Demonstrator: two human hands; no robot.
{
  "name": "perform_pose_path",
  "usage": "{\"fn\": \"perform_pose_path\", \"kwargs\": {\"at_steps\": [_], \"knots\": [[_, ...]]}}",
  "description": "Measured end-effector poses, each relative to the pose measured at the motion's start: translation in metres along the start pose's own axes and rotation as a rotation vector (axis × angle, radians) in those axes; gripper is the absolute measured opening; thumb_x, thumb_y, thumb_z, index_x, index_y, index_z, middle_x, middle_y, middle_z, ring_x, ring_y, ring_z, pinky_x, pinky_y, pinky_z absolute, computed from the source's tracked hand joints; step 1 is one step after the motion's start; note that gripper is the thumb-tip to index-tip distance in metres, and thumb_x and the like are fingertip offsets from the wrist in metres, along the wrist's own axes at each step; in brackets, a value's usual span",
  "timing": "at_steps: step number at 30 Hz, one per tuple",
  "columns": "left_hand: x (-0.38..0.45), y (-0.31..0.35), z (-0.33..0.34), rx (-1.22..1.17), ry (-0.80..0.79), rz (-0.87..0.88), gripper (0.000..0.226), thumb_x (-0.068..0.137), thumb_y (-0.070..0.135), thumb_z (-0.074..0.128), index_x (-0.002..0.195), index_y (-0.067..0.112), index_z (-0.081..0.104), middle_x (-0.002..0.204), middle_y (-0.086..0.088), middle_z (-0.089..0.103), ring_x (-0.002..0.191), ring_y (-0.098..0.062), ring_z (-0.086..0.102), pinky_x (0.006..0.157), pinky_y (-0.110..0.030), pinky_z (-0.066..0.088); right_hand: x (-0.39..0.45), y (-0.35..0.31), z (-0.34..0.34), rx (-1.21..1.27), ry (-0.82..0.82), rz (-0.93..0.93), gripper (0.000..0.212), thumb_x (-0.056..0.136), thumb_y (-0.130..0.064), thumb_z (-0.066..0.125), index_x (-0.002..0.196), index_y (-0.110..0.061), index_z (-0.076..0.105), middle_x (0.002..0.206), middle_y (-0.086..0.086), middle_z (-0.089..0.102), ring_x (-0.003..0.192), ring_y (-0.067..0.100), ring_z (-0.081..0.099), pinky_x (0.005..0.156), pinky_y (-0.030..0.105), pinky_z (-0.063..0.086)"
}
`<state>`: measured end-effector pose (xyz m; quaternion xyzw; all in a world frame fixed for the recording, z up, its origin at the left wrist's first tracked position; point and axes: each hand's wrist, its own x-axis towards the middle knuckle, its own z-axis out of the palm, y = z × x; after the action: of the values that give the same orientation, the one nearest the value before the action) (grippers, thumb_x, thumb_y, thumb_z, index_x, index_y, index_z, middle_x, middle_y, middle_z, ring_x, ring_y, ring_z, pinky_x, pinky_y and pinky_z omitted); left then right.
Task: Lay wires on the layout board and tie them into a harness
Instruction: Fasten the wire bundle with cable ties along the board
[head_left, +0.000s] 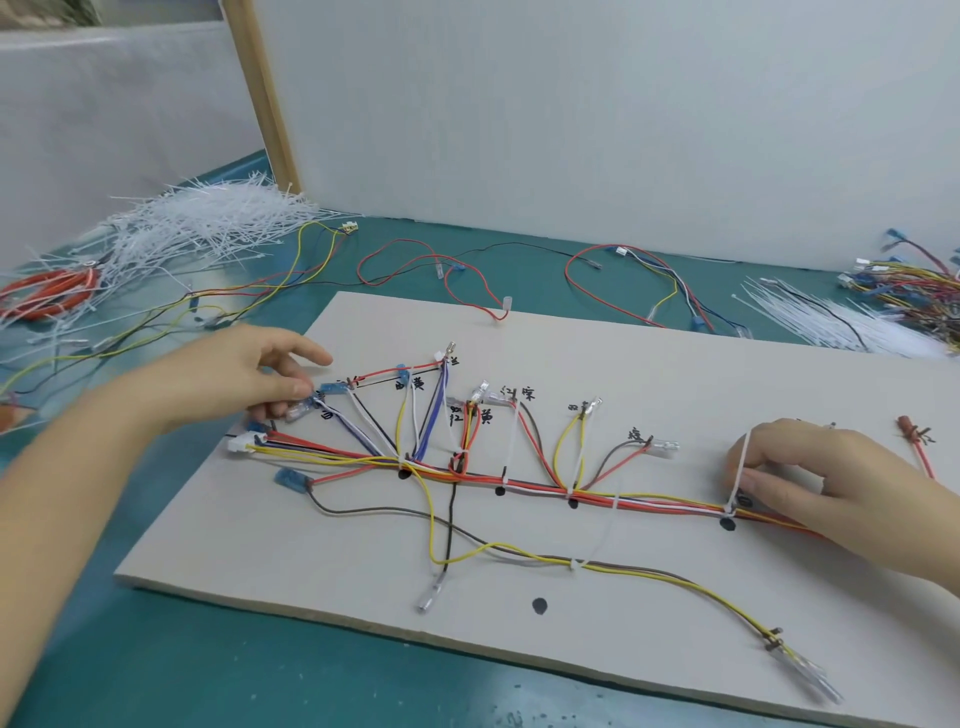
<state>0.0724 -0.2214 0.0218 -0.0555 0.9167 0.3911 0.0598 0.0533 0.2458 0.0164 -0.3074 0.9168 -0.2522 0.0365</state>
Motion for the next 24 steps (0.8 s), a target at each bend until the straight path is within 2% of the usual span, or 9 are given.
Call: {"fn": "perform_pose_path", "kwargs": {"at_steps": [2, 6, 8, 10, 12, 14, 18, 21, 24], "knots": [[-0.002, -0.004, 0.004, 0.000, 0.055, -0.008, 0.027, 0.086, 0.002, 0.061, 0.094, 0.027, 0.065, 0.086, -0.009, 0.066, 0.053, -0.018, 0.058, 0.050, -0.027, 0.046, 0.001, 0.002, 0.001, -0.005, -0.002, 0.001, 0.015, 0.084, -0.034, 0.054, 0.074, -0.031, 0.065, 0.078, -0.010, 0.063, 0.075, 0.012, 0.056, 0.072, 0.033, 0.043], [-0.006, -0.005, 0.013, -0.062, 0.188, 0.006, 0.025, 0.084, 0.002, 0.065, 0.095, 0.024, 0.062, 0.087, -0.001, 0.065, 0.049, -0.014, 0.057, 0.046, -0.019, 0.046, 0.001, 0.003, 0.003, -0.026, 0.003, 0.001, 0.023, 0.085, -0.010, 0.062, 0.073, -0.028, 0.065, 0.079, -0.011, 0.063, 0.077, 0.010, 0.055, 0.072, 0.029, 0.042], [-0.009, -0.005, 0.014, 0.058, 0.256, 0.010, 0.023, 0.081, 0.013, 0.070, 0.098, 0.025, 0.060, 0.086, 0.002, 0.063, 0.057, -0.017, 0.057, 0.057, -0.025, 0.046, 0.001, 0.002, 0.003, -0.035, 0.005, -0.003, 0.022, 0.085, -0.008, 0.062, 0.073, -0.027, 0.065, 0.079, -0.011, 0.063, 0.077, 0.011, 0.055, 0.072, 0.030, 0.042], [-0.015, -0.006, 0.011, 0.260, 0.302, -0.028, 0.010, 0.081, 0.028, 0.070, 0.085, 0.023, 0.063, 0.076, 0.003, 0.062, 0.063, -0.018, 0.056, 0.064, -0.032, 0.042, 0.000, 0.003, 0.002, -0.033, 0.005, -0.003, 0.021, 0.085, -0.010, 0.062, 0.073, -0.027, 0.065, 0.079, -0.010, 0.063, 0.077, 0.012, 0.056, 0.073, 0.031, 0.042], [-0.021, -0.011, 0.005, 0.367, 0.283, -0.070, 0.017, 0.084, 0.031, 0.065, 0.073, 0.020, 0.064, 0.063, 0.003, 0.062, 0.062, -0.016, 0.055, 0.063, -0.032, 0.042, 0.000, 0.003, 0.002, -0.030, 0.001, 0.002, 0.019, 0.085, -0.013, 0.062, 0.074, -0.027, 0.066, 0.079, -0.011, 0.063, 0.077, 0.012, 0.056, 0.074, 0.031, 0.043], [-0.029, -0.019, -0.002, 0.361, 0.210, -0.095, 0.017, 0.086, 0.024, 0.064, 0.070, 0.020, 0.066, 0.053, 0.004, 0.062, 0.055, -0.010, 0.057, 0.059, -0.029, 0.046, 0.001, 0.004, 0.003, -0.033, 0.001, 0.003, 0.018, 0.085, -0.013, 0.062, 0.074, -0.028, 0.066, 0.080, -0.011, 0.063, 0.077, 0.011, 0.055, 0.074, 0.031, 0.043], [-0.043, -0.032, -0.006, 0.080, 0.095, -0.097, 0.015, 0.085, 0.004, 0.063, 0.084, 0.019, 0.066, 0.056, 0.000, 0.066, 0.042, -0.002, 0.053, 0.041, -0.011, 0.039, 0.001, 0.005, 0.003, -0.036, 0.006, 0.000, 0.023, 0.084, -0.010, 0.064, 0.073, -0.030, 0.064, 0.079, -0.012, 0.062, 0.076, 0.009, 0.055, 0.073, 0.029, 0.042], [-0.047, -0.037, -0.003, 0.032, 0.113, -0.037, 0.021, 0.084, 0.003, 0.064, 0.084, 0.023, 0.065, 0.054, -0.002, 0.060, 0.042, -0.004, 0.046, 0.048, -0.019, 0.040, 0.001, 0.005, 0.004, -0.043, 0.007, -0.022, 0.027, 0.083, -0.006, 0.064, 0.072, -0.031, 0.064, 0.080, -0.013, 0.062, 0.077, 0.008, 0.055, 0.072, 0.026, 0.042], [-0.051, -0.037, 0.001, 0.205, 0.172, -0.009, 0.023, 0.082, 0.012, 0.067, 0.082, 0.035, 0.063, 0.057, 0.005, 0.058, 0.049, -0.013, 0.047, 0.061, -0.035, 0.040, 0.001, 0.005, 0.004, -0.054, 0.003, -0.033, 0.030, 0.083, -0.004, 0.064, 0.072, -0.032, 0.063, 0.081, -0.013, 0.062, 0.078, 0.008, 0.055, 0.072, 0.024, 0.041]]}}
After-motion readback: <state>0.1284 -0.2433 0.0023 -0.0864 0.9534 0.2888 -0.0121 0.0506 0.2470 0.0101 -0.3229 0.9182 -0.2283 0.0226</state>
